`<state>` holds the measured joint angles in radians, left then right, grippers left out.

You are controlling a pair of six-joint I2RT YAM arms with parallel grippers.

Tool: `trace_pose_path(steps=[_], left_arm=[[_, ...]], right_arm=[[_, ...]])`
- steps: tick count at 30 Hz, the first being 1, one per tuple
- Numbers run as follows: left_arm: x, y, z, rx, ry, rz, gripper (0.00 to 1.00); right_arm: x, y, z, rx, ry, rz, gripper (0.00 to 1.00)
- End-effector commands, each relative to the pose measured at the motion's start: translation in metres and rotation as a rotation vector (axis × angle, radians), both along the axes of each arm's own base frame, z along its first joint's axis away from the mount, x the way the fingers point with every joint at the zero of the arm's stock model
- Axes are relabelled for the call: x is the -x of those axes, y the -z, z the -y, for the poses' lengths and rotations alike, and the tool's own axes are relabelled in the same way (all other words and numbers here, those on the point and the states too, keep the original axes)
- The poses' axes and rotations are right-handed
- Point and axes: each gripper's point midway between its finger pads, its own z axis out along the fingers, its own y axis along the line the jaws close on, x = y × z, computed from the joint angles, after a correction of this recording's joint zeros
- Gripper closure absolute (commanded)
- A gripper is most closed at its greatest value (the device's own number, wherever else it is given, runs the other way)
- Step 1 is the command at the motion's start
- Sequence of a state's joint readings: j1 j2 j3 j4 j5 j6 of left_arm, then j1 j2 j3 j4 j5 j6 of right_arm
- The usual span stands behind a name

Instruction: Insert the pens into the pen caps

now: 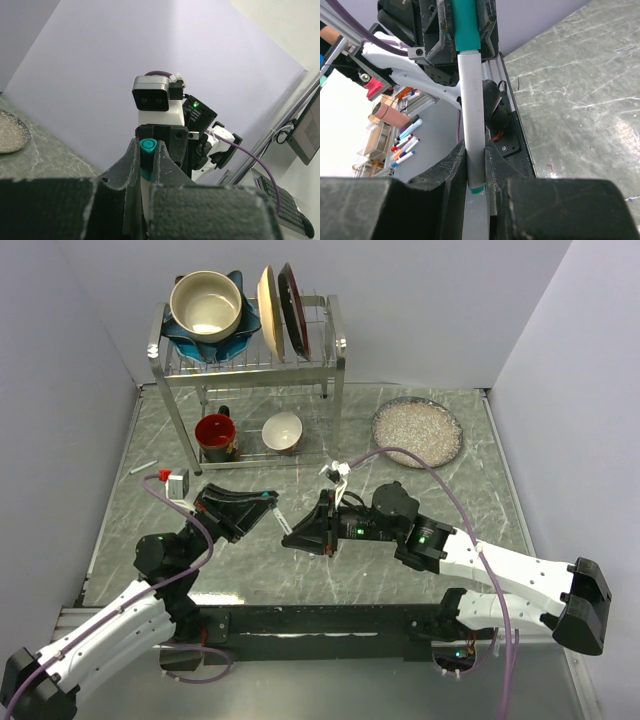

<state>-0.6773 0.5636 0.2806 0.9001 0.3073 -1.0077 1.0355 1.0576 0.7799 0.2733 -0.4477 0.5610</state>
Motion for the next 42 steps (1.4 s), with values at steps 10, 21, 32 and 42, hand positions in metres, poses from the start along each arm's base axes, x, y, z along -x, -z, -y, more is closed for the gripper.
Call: trace_pose_path(steps=[10,21,32,42], left_arm=[[0.042,0.095,0.034,-0.306,0.278,-0.14,0.99],[0.048,0.116,0.038,-0.361,0.292,-0.16,0.99],[0.068,0.115,0.035,-0.299,0.374,-0.16,0.99],[0.084,0.113,0.038,-0.285,0.434,-0.097,0.99]], right_arm=[[-0.07,-0.154,0.017,-0.37,0.33,0.243,1.0],[-0.087,-0.175,0.011,-0.379,0.386,0.321,1.0],[-0.086,-0.197,0.024,-0.509,0.326,0.4,1.0],[-0.083,-0.19,0.009,-0.51,0.243,0.387,1.0]])
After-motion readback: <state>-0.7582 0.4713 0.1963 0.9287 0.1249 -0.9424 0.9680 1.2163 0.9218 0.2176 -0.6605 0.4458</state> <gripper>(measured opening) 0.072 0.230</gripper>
